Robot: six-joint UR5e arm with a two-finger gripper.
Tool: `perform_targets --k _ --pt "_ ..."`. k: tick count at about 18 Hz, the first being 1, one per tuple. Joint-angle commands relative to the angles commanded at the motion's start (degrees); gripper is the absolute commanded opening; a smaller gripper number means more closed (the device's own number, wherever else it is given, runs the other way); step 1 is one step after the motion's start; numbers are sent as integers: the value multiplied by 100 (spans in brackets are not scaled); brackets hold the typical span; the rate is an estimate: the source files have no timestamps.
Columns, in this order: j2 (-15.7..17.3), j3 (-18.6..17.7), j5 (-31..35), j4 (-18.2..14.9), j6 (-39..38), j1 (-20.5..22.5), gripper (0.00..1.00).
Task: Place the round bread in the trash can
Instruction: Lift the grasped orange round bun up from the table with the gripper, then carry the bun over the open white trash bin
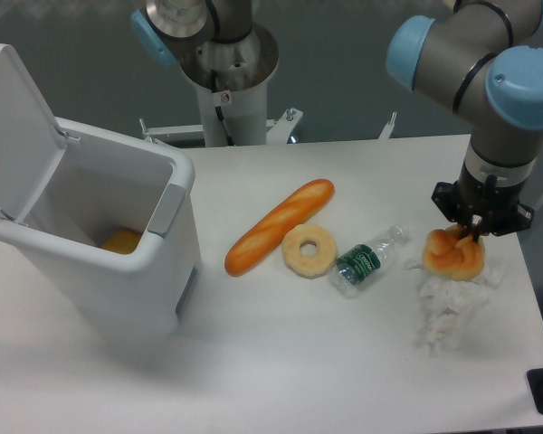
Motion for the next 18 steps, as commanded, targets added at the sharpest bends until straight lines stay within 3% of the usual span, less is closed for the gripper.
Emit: perform_targets --k 5,8,18 --pt "18 0 -9 -9 -52 -79 0" --pt "219 -26 -105 -26 -114 -316 0" --pt "1414 -387 -1212 -18 -1396 -1238 0"
